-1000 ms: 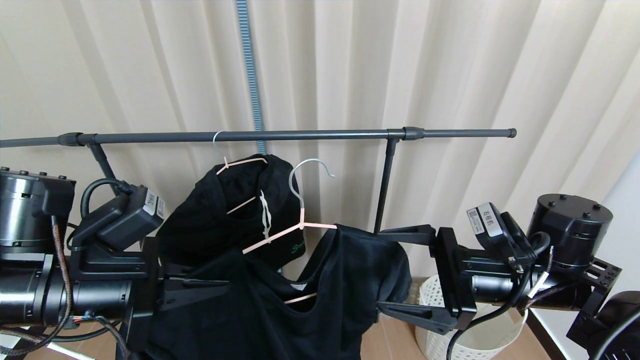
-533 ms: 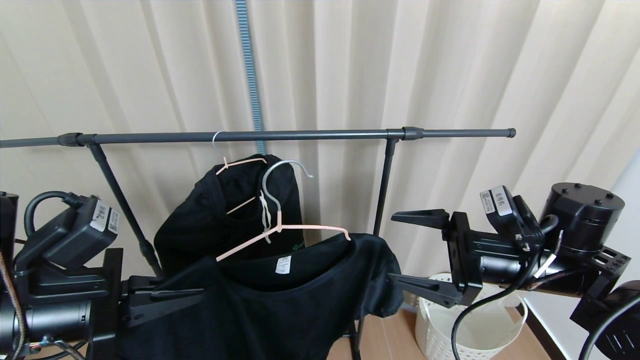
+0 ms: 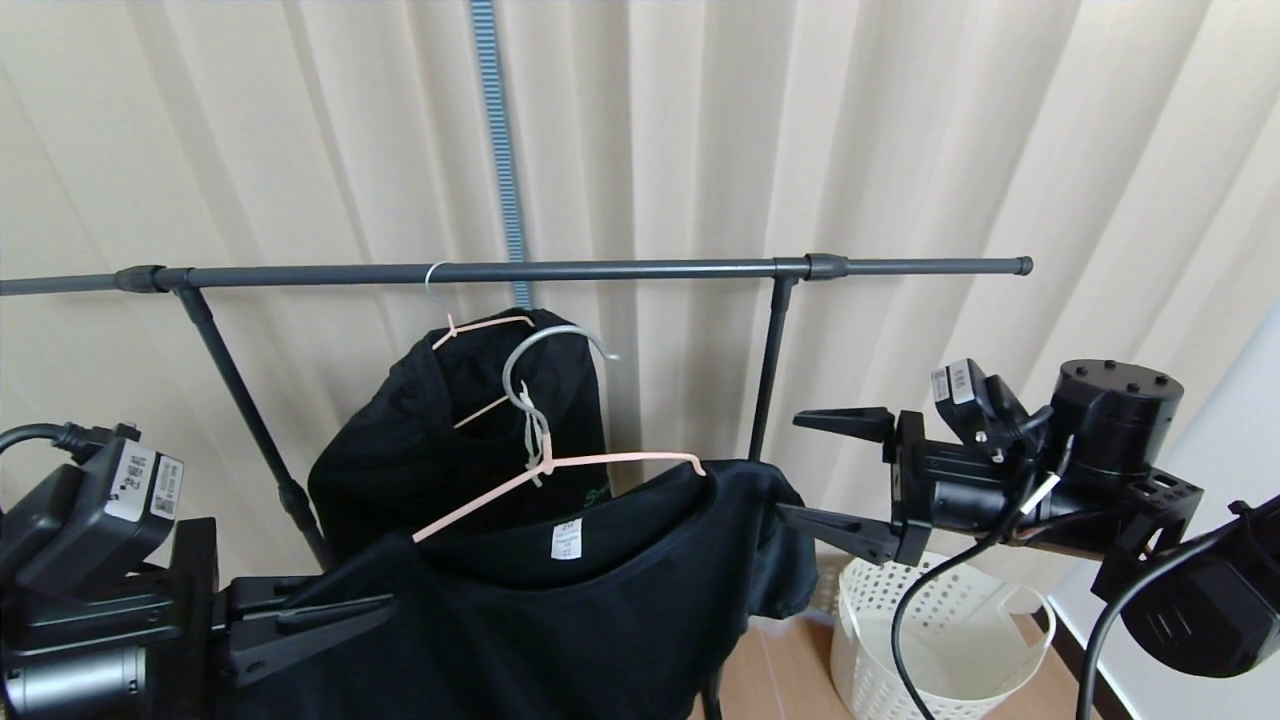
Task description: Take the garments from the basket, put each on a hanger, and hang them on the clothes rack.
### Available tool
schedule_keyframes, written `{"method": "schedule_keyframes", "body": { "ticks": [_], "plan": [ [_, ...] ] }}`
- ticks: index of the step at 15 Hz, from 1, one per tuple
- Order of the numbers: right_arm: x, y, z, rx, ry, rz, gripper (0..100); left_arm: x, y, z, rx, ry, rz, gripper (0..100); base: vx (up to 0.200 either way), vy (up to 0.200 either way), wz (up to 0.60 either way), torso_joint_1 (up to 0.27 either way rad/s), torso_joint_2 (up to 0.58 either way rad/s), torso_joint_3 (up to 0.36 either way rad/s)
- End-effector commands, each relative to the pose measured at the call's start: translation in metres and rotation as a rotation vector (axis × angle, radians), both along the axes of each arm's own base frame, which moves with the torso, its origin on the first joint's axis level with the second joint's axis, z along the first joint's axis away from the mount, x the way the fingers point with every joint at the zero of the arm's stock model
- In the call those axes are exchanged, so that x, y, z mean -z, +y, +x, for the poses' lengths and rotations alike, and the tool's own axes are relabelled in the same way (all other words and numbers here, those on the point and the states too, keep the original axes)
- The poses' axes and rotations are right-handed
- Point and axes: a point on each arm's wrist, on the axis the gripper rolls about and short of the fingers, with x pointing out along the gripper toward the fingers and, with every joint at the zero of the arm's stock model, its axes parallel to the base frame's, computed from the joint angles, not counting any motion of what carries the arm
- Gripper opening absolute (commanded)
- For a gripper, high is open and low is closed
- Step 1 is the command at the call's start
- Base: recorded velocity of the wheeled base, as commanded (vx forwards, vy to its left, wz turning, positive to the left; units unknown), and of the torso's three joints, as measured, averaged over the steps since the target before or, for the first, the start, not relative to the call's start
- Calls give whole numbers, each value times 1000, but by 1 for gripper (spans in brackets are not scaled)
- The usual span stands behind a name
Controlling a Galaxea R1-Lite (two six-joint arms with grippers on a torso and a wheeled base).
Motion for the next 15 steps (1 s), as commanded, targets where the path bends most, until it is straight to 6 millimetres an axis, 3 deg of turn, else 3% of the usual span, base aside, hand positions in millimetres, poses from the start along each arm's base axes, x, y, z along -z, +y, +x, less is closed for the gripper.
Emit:
{"method": "schedule_keyframes", "body": {
  "ticks": [1, 12, 13, 15],
  "plan": [
    [12, -8, 13, 35, 30, -9, 100, -2, 1, -3, 0, -15, -3, 0, 0, 0, 0, 0, 0, 0],
    [34, -11, 28, 54, 76, -27, 100, -3, 3, -2, -20, -10, -11, 0, 0, 0, 0, 0, 0, 0],
    [34, -11, 28, 54, 76, -27, 0, -3, 3, -2, -20, -10, -11, 0, 0, 0, 0, 0, 0, 0],
    [34, -10, 28, 52, 77, -28, 0, -3, 3, -2, -20, -7, -11, 0, 0, 0, 0, 0, 0, 0]
  ]
}}
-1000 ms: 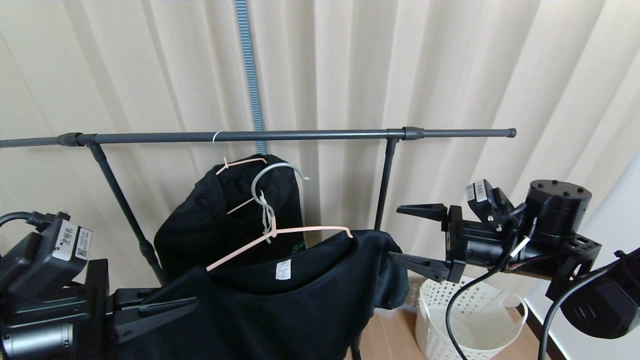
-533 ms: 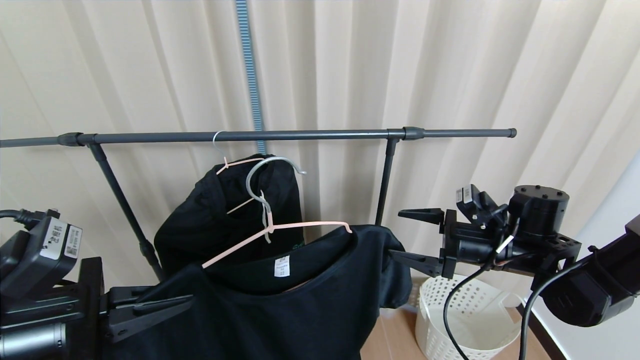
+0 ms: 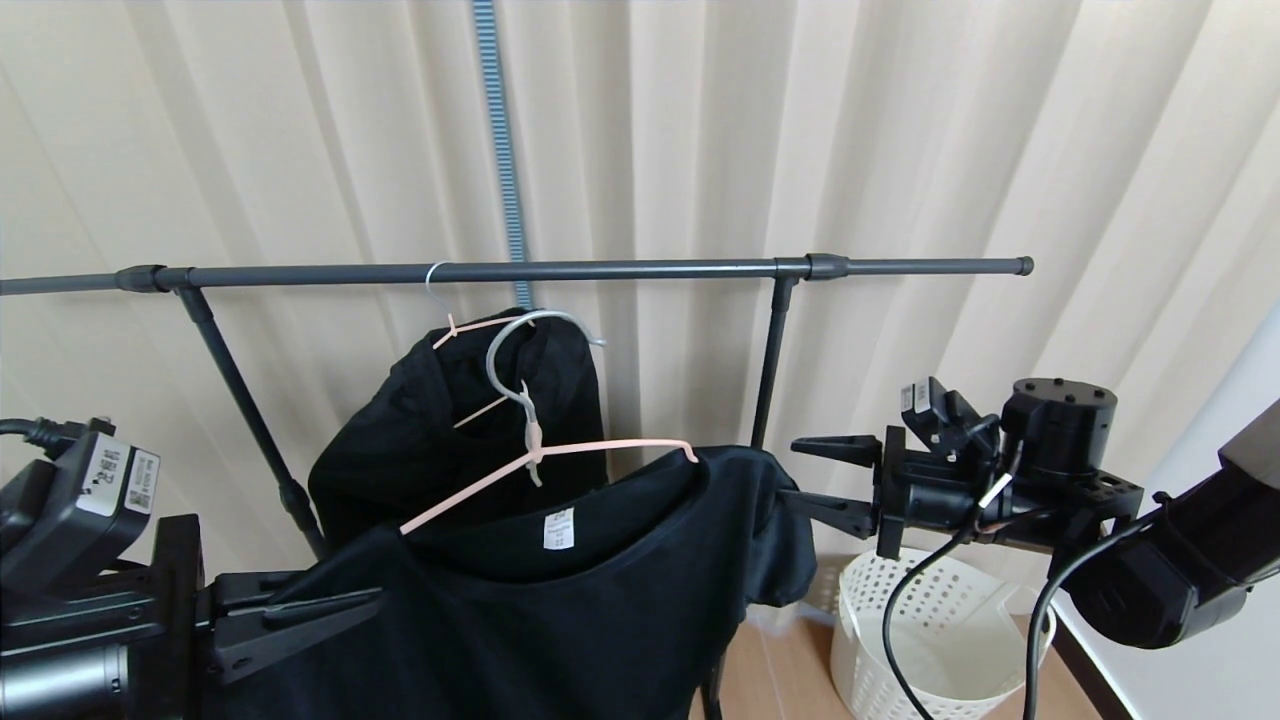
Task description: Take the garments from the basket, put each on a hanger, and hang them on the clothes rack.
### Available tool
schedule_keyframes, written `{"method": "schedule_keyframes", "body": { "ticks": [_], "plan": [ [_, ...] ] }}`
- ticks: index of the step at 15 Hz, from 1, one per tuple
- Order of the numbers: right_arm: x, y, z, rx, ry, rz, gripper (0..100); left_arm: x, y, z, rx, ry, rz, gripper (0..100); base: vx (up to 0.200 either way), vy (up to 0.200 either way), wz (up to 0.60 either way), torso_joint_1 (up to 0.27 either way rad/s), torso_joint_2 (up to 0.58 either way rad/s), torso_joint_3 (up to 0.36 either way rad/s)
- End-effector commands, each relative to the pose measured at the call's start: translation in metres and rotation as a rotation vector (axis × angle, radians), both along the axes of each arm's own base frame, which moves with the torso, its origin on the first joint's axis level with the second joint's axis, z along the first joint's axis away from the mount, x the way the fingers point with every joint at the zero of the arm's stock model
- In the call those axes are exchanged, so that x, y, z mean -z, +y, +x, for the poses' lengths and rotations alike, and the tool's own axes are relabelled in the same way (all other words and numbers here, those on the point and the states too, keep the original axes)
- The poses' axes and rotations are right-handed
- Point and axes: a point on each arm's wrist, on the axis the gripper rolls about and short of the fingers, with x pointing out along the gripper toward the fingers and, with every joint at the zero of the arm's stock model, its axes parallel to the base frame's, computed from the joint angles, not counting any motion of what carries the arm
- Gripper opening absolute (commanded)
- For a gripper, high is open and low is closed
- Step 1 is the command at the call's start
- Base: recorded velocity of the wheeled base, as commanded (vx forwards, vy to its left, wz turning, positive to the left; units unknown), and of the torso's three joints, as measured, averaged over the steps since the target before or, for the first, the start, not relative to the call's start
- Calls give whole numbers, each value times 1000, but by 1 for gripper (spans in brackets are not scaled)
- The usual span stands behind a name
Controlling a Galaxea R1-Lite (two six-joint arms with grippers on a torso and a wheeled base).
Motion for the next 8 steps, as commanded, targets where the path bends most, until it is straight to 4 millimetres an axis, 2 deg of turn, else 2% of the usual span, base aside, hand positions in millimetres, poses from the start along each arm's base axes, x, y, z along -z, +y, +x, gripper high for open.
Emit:
{"method": "schedule_keyframes", "body": {
  "ticks": [1, 8],
  "plan": [
    [1, 1, 1, -2, 0, 0, 0, 1, 0, 0, 1, 3, 0, 0, 0, 0, 0, 0, 0, 0],
    [-7, -15, 9, 48, -32, 8, 0, 0, 0, 0, 1, 0, 0, 0, 0, 0, 0, 0, 0, 0]
  ]
}}
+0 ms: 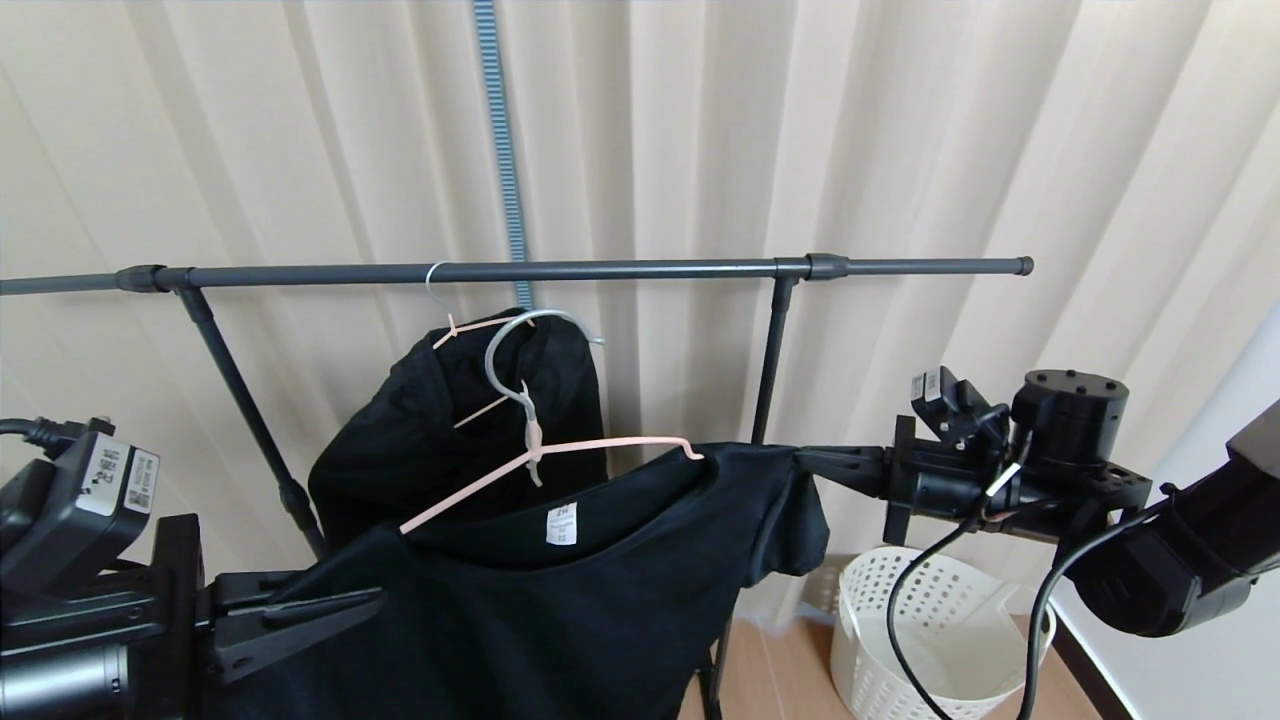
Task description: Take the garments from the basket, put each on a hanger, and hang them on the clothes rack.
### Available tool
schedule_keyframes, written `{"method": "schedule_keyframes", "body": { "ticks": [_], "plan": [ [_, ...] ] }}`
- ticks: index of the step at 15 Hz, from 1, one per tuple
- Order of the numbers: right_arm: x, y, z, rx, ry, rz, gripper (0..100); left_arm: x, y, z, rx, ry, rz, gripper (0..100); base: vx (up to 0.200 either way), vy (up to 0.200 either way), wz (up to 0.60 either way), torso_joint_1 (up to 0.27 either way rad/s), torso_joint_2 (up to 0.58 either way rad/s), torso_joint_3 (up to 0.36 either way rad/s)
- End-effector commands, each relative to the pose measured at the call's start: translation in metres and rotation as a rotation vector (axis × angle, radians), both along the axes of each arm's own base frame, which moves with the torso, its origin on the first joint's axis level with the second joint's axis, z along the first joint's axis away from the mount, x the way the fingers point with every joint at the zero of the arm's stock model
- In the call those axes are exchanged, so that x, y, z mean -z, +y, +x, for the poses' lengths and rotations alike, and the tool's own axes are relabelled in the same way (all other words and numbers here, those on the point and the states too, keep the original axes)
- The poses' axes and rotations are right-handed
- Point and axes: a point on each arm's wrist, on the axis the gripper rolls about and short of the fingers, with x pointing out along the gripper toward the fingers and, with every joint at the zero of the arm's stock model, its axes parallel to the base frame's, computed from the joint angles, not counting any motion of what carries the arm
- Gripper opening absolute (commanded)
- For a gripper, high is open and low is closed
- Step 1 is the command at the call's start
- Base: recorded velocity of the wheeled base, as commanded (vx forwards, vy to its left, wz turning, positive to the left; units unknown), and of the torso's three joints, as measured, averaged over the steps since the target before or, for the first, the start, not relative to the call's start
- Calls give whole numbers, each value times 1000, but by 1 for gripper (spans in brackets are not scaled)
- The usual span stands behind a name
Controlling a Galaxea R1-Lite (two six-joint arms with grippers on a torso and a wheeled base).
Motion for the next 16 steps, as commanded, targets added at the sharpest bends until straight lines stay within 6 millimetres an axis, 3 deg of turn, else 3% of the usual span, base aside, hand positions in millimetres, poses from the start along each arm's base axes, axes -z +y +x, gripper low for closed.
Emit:
{"method": "schedule_keyframes", "body": {
  "ticks": [1, 9, 16],
  "plan": [
    [-5, -8, 3, 22, -18, 4, 0, 0, 0, 0, 0, 1, 0, 0, 0, 0, 0, 0, 0, 0],
    [-15, -27, 13, 83, -56, 14, 0, 0, 0, 1, -3, 1, 0, 0, 0, 0, 0, 0, 0, 0],
    [-19, -28, 8, 83, -57, 15, 0, 1, 1, 1, -8, 7, 1, 0, 0, 0, 0, 0, 0, 0]
  ]
}}
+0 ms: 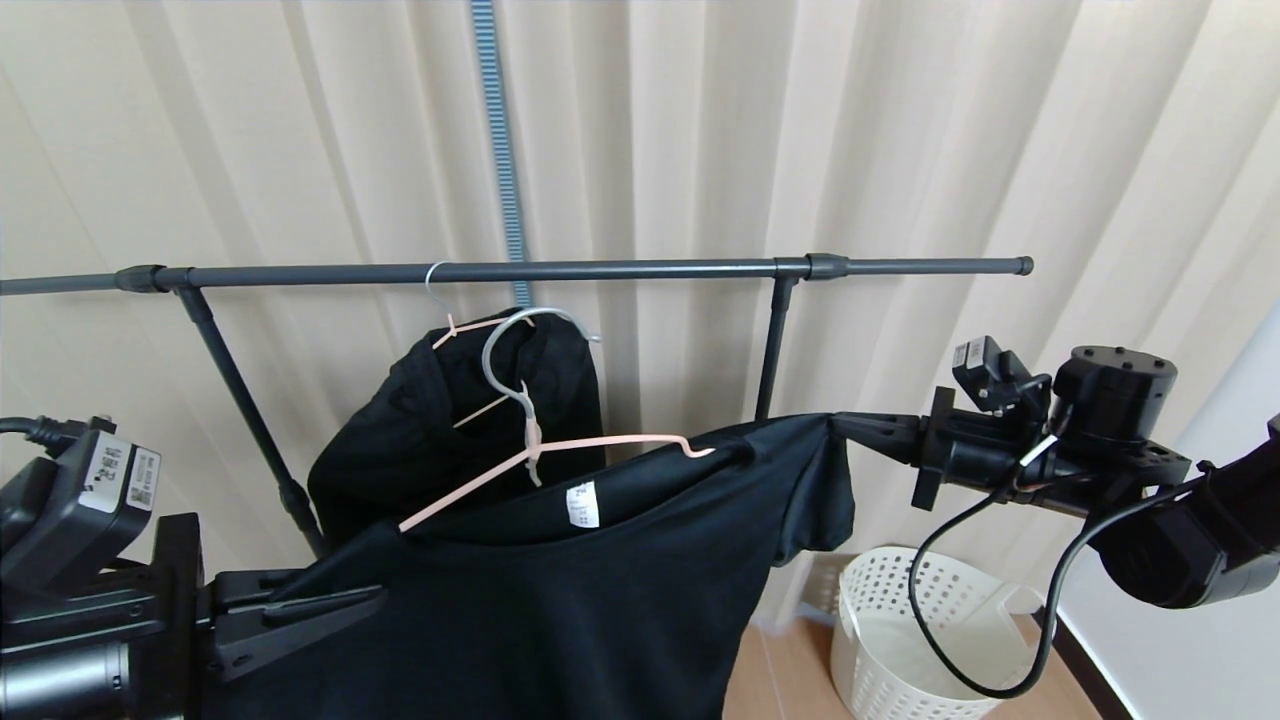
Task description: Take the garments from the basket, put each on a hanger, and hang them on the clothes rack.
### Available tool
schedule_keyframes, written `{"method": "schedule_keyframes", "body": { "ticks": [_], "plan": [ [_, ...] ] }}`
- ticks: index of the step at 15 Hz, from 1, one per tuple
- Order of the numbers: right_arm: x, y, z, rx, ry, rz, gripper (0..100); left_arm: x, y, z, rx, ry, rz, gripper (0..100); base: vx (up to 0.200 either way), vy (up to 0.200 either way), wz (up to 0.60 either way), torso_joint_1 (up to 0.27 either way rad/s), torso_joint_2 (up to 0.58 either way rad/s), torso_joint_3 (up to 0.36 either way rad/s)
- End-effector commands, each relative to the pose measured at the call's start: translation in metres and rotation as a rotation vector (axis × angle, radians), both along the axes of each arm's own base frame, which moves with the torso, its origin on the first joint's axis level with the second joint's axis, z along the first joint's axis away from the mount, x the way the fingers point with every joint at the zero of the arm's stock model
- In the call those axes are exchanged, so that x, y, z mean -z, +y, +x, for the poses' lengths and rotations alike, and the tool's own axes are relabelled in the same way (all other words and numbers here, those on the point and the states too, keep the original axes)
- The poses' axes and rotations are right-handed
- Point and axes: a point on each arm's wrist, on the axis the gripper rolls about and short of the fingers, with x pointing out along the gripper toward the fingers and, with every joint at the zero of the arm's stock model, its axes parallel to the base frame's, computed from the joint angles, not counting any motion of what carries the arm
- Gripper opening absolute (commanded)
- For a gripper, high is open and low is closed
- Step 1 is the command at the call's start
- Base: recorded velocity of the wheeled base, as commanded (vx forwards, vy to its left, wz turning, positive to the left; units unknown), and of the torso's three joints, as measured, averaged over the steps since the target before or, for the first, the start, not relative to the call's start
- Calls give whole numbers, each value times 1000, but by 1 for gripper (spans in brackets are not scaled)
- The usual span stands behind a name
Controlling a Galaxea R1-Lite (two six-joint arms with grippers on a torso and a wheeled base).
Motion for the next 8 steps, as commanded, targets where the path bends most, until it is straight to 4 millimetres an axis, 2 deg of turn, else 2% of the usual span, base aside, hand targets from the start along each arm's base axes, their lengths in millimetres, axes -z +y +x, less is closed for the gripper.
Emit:
{"method": "schedule_keyframes", "body": {
  "ticks": [1, 5, 6, 8],
  "plan": [
    [-5, 1, -5, -6, -7, 1, 0, 1, 0, 0, 0, 5, 0, 0, 0, 0, 0, 0, 0, 0],
    [-14, 6, -19, -26, -12, 0, 0, 1, 0, 1, -2, 5, 1, 0, 0, 0, 0, 0, 0, 0],
    [-17, 6, -21, -27, -18, 1, 100, 1, 0, 0, -2, 6, 0, 0, 0, 0, 0, 0, 0, 0],
    [-18, 6, -24, -28, -22, -1, 100, 0, 0, 1, -4, 8, -4, 0, 0, 0, 0, 0, 0, 0]
  ]
}}
